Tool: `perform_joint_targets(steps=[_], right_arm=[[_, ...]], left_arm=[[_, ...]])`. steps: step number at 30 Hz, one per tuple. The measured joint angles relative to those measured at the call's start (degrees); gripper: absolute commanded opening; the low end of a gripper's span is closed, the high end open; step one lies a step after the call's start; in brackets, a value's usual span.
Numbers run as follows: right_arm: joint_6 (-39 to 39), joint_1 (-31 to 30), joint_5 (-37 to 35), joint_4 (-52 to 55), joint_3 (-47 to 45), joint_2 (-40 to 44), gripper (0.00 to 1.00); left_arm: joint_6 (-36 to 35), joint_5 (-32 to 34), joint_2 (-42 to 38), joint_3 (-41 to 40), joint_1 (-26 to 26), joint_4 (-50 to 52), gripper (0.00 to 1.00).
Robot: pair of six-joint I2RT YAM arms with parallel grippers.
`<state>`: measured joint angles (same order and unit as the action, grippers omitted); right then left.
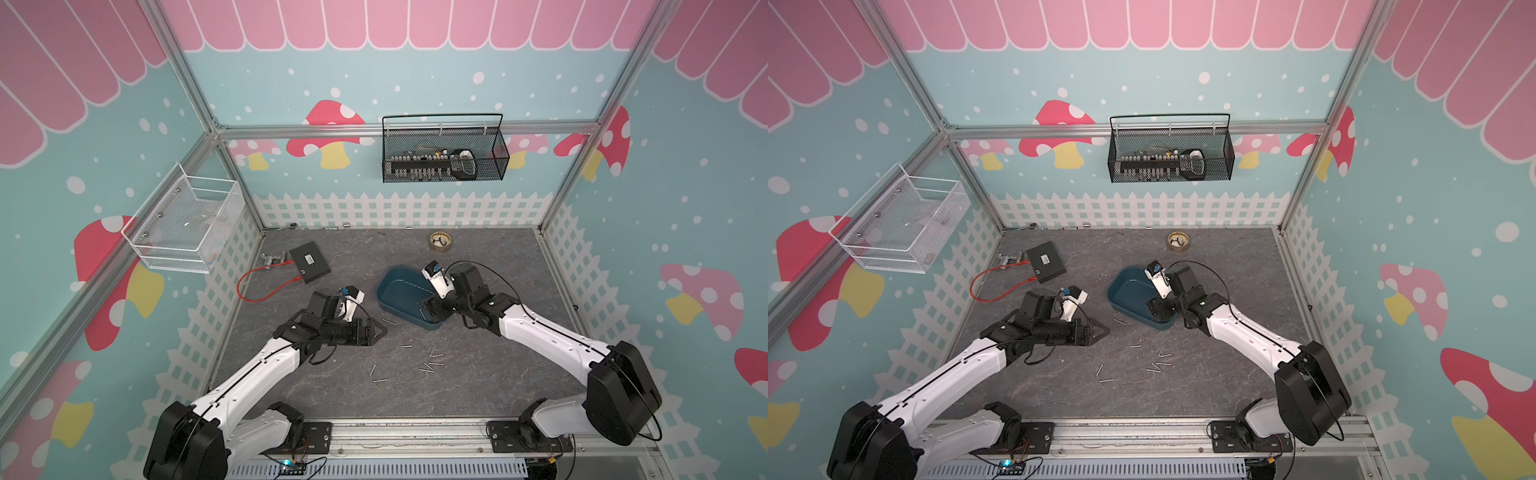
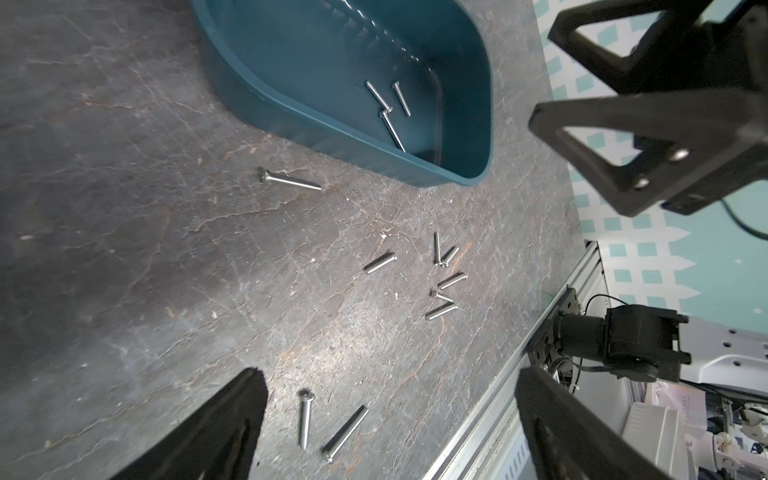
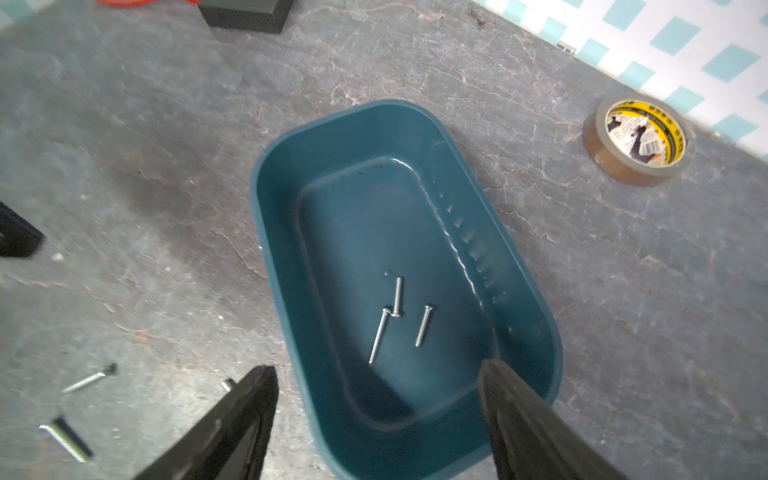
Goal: Put the screws on the desktop into the storage box
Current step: Place the screw in the storage box, then pick up the screw from the center of the board.
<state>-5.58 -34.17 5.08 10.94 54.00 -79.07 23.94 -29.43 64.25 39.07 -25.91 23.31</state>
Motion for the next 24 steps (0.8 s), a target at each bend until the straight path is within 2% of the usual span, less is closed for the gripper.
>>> perform_joint_targets(steps=[9,13,24], right_arm=[[-4.42,1.29,7.63,-0.57,-7.56,10.23,0.99],[-6.32,1.6,10.86,2.49,-8.63,13.73,0.99],[-12.37,1.6,11.23,14.38,-10.45,24.2,0.99]], left_arm=[[-1.14,4.37,6.4,5.27,-8.09,0.28,0.97],[-1.49,6.69,10.03,7.89,-12.22,0.31,0.96],[-1.68,13.97,22.47,15.13,-21.7,0.94,0.89]])
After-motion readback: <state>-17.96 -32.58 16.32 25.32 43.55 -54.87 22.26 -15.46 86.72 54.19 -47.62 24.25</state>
